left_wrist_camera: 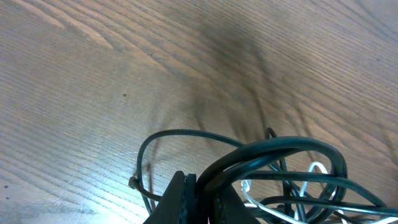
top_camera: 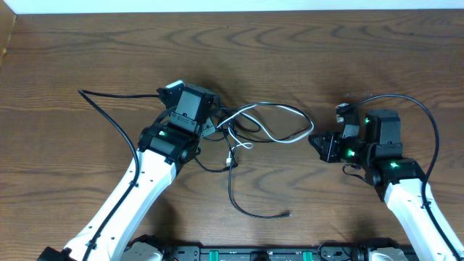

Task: Untangle cables

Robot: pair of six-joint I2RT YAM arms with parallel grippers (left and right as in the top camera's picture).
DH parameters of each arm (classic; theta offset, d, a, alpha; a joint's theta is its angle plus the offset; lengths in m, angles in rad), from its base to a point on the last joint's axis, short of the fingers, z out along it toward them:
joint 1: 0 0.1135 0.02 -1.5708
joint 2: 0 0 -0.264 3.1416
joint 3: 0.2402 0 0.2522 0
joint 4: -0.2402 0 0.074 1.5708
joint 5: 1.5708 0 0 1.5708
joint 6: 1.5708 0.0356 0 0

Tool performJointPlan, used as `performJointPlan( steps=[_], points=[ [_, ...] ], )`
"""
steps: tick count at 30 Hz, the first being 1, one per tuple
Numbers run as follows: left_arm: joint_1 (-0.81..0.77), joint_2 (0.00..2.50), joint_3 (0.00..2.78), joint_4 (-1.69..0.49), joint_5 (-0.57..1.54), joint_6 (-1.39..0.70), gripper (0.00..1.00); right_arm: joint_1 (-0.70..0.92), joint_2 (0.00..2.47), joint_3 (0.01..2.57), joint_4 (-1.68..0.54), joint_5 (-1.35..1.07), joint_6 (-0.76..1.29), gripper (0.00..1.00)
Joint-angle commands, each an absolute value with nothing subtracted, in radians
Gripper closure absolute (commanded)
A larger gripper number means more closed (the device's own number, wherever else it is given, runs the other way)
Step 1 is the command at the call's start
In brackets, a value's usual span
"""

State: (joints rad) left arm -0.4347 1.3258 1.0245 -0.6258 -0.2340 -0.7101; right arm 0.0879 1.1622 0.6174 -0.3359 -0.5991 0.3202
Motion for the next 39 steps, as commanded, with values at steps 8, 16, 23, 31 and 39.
performJointPlan(
  steps=[8, 16, 23, 31, 39],
  points=[
    [-0.431, 1.313, 1.036, -0.628, -0.216, -0.712, 0.92, 0.086, 1.163, 0.614, -0.344, -0.648, 0.440, 0.48],
    [-0.431, 1.313, 1.036, -0.628, -0.216, -0.712, 0.92, 0.144, 1.164, 0.614, -0.215, -0.598, 0.791, 0.50],
    [-0.431, 1.313, 1.036, -0.628, -0.216, -0.712, 0.92, 0.292, 1.208, 0.614, -0.176, -0.282, 0.989, 0.58],
    [-0.431, 1.313, 1.036, -0.629, -0.217, -0.712, 0.92, 0.329, 1.281, 0.614, -0.041, -0.259, 0.982, 0.91],
    [-0.431, 1.313, 1.036, -0.629, -0.217, -0.712, 0.92, 0.327, 1.260, 0.614, 0.080, -0.425, 0.786, 0.99]
  ],
)
